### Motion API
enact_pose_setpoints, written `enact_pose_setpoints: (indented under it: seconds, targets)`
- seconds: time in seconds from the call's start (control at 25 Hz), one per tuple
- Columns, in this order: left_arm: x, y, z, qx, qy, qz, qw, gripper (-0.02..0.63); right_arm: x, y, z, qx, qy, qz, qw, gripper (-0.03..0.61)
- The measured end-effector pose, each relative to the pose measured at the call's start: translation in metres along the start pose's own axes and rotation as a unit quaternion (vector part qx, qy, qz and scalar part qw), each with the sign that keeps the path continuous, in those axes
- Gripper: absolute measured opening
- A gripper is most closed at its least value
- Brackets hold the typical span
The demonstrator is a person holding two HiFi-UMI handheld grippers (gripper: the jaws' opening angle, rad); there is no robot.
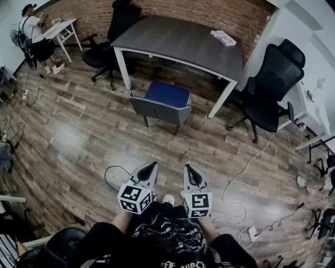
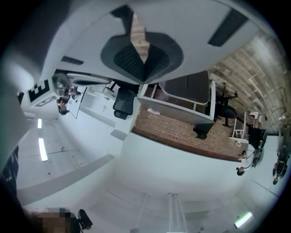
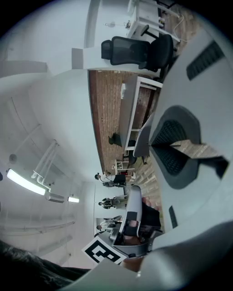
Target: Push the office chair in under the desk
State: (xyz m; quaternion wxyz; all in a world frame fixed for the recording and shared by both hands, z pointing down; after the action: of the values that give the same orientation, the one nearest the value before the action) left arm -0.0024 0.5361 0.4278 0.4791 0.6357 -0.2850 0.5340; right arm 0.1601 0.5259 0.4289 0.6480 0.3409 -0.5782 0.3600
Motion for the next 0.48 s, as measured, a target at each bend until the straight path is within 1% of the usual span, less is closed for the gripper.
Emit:
enact_pose_setpoints:
  seconds: [0.2, 0.32, 0.48]
  targets:
    - [0.0, 0.01, -0.005, 0.0, 0.009, 0.019, 0.9998, 0.005, 0.001, 0.007, 0.001, 0.014, -0.004, 0.008, 1.0, 0.003]
    - [0.0, 0.016, -0.007, 0.003, 0.011, 0.019, 0.9998, 0.005, 0.0, 0.011, 0.004, 0.024, -0.011, 0.021, 0.999, 0.003]
    - [-0.001, 0.028, -0.011, 0.002, 0.01, 0.02, 0.9998, 0.005, 0.0, 0.019, 0.009, 0.032, -0.011, 0.015, 0.999, 0.003]
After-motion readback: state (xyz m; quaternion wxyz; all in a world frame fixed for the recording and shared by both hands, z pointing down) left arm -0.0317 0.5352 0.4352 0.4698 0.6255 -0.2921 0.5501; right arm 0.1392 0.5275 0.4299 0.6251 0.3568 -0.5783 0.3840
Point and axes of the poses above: the fingertips, and each gripper's own axes: z forward along the fingers, y to its left, x out of its underside, the point moved 5 cm from there along -z, backward along the fingers, and after that the axes turned 15 degrees about -y, right-handed, at the moved point
